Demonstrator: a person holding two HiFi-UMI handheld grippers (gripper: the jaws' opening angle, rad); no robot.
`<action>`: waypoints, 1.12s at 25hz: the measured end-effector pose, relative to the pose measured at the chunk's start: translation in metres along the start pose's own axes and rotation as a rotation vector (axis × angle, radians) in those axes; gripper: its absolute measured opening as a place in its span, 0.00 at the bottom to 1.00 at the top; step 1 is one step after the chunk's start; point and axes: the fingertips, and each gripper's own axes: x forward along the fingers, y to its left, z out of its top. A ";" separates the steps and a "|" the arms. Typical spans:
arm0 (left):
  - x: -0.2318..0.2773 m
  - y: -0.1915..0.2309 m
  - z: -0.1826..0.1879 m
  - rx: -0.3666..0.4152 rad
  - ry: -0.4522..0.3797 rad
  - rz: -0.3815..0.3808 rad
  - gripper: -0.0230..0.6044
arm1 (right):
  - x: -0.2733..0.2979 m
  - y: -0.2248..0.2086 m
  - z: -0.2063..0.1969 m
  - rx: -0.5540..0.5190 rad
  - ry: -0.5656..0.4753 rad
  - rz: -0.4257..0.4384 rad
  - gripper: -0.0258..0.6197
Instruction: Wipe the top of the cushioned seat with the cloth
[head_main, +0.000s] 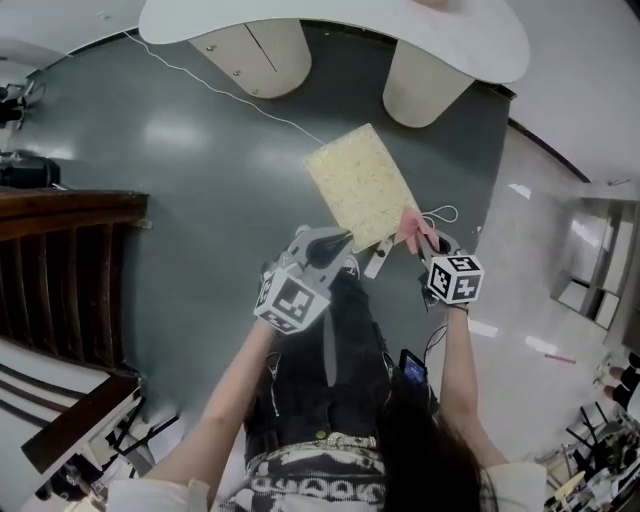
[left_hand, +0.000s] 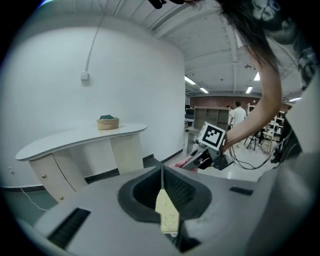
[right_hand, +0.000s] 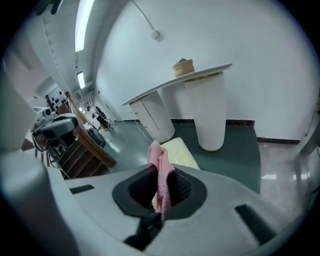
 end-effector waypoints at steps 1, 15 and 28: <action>-0.007 0.000 0.005 -0.010 -0.003 0.014 0.06 | -0.008 0.008 0.005 0.002 -0.016 0.008 0.06; -0.069 -0.021 0.032 -0.013 -0.004 0.060 0.06 | -0.076 0.083 0.031 -0.012 -0.169 0.064 0.06; -0.175 -0.071 0.043 0.072 -0.098 0.035 0.06 | -0.142 0.186 -0.006 -0.014 -0.279 0.010 0.05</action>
